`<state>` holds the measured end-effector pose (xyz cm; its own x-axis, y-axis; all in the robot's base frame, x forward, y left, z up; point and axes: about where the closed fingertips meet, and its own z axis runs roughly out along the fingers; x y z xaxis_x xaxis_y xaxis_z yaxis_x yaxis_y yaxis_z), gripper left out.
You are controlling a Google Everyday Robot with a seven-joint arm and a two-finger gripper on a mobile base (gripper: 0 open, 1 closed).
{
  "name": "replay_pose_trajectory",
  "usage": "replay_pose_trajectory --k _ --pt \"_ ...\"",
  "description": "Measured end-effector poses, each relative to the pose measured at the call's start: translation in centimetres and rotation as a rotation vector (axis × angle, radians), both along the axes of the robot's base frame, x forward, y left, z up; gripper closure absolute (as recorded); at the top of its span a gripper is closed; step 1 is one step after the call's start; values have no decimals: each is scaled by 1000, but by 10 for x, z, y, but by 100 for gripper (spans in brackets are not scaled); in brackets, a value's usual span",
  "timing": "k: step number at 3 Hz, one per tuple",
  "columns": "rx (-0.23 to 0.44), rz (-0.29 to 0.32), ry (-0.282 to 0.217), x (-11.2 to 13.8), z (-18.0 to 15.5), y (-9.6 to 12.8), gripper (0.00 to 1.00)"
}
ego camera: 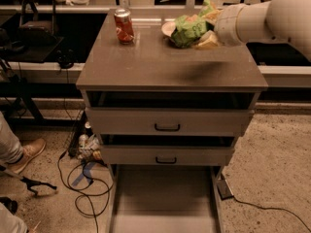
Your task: Pick green rice chip bag from bottom drawer and place on counter
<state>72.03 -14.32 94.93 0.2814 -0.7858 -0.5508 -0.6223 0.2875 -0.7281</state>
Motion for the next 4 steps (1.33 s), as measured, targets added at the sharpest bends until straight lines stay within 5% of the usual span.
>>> replay_pose_trajectory --k 2,3,4 --pt "-16 24 89 35 -32 29 12" --pt "-15 25 104 39 -37 29 0" --pt "-15 24 105 39 -37 29 0"
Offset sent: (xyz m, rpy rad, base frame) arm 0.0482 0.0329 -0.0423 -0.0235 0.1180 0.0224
